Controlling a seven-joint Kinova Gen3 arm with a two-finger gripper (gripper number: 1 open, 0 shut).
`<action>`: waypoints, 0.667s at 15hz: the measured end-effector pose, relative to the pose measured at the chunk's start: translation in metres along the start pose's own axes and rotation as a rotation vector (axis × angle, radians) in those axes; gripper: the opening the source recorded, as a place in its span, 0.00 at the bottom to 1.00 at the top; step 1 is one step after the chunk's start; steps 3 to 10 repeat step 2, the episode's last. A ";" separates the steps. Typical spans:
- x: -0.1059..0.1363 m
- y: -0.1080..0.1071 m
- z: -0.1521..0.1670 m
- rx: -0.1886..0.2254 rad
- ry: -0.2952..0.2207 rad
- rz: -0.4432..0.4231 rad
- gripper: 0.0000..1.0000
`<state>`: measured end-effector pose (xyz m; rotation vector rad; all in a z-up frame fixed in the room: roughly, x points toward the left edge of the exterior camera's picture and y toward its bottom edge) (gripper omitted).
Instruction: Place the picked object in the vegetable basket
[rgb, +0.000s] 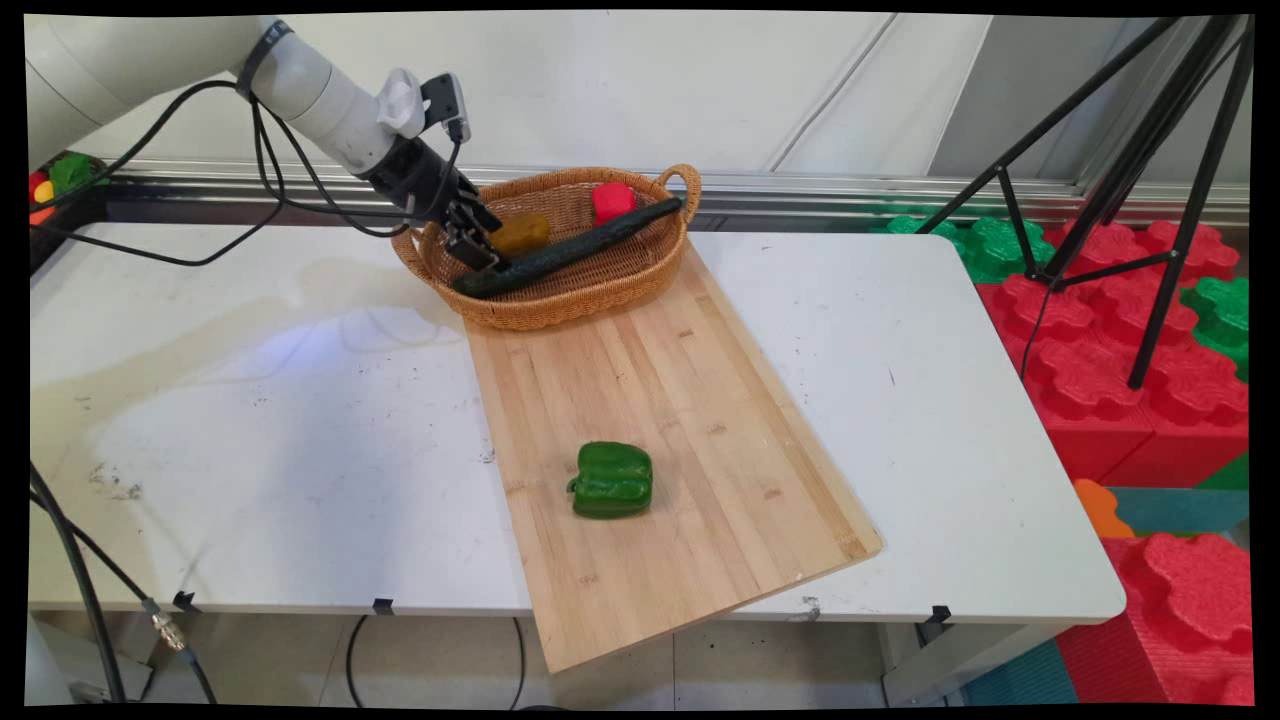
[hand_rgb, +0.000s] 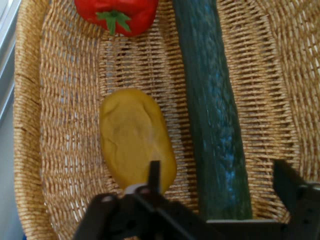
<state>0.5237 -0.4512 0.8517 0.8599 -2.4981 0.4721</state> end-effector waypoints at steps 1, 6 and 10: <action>0.000 -0.001 0.001 0.000 0.003 -0.010 1.00; 0.000 -0.001 0.002 0.000 0.007 -0.019 1.00; 0.000 -0.001 0.002 0.000 0.007 -0.019 1.00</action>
